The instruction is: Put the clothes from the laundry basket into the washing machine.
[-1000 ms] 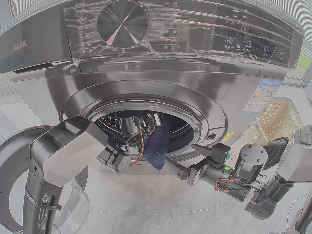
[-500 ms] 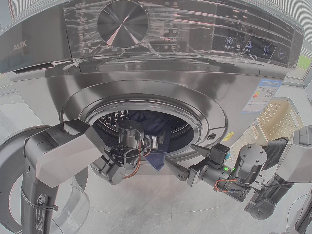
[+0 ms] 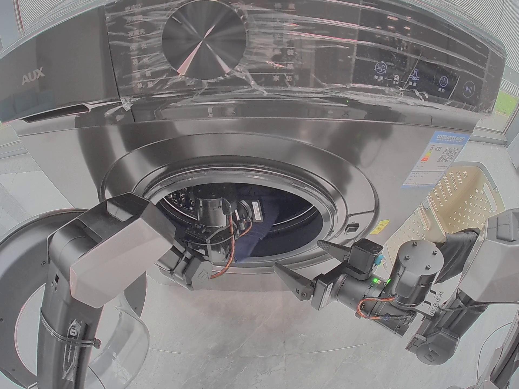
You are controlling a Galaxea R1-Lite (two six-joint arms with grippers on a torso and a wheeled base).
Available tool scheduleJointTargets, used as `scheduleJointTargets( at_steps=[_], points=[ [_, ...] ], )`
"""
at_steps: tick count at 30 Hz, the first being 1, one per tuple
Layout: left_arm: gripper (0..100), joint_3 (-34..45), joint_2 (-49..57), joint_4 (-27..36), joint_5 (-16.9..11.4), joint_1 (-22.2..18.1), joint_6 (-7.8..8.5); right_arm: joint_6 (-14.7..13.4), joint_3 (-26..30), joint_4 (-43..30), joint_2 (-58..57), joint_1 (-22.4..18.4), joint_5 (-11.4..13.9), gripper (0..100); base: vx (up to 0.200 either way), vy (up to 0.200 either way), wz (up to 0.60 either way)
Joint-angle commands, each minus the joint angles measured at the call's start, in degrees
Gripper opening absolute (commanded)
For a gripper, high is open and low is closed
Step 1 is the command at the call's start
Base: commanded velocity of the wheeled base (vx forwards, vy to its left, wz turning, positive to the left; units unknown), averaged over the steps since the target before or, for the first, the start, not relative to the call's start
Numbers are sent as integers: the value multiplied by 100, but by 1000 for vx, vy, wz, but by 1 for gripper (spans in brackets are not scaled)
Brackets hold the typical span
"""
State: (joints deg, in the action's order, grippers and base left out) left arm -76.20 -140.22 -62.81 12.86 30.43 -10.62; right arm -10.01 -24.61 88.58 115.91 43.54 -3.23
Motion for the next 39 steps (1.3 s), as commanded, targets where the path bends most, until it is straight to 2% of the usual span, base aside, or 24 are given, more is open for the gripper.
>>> scheduleJointTargets(
  at_steps=[1,8,17,18,21,26,34,38,39],
  points=[
    [0,-272,-32,-109,23,-107,-19,-1,0,2,11,5,-2,100,0,0,0],
    [0,-1230,-515,-505,182,-257,-2,-1,0,2,11,5,-2,100,0,0,0],
    [0,-1195,-533,-663,199,-204,-2,-1,0,2,46,5,-2,100,0,0,0],
    [100,-1178,-524,-680,190,-213,-2,-1,0,2,46,5,-2,100,0,0,0],
    [100,-940,-463,-663,190,-151,-19,-1,0,2,37,5,-2,100,0,0,0],
    [100,106,73,-48,129,33,7,-1,0,2,46,5,-2,100,0,0,0],
    [100,150,-269,58,103,33,130,-1,0,2,46,14,-2,100,0,0,0],
    [100,132,-463,40,94,-2,253,-1,0,2,46,14,-2,100,0,0,0],
    [0,88,-480,58,94,-19,271,-1,9,2,46,14,-2,100,0,0,0]
  ],
)
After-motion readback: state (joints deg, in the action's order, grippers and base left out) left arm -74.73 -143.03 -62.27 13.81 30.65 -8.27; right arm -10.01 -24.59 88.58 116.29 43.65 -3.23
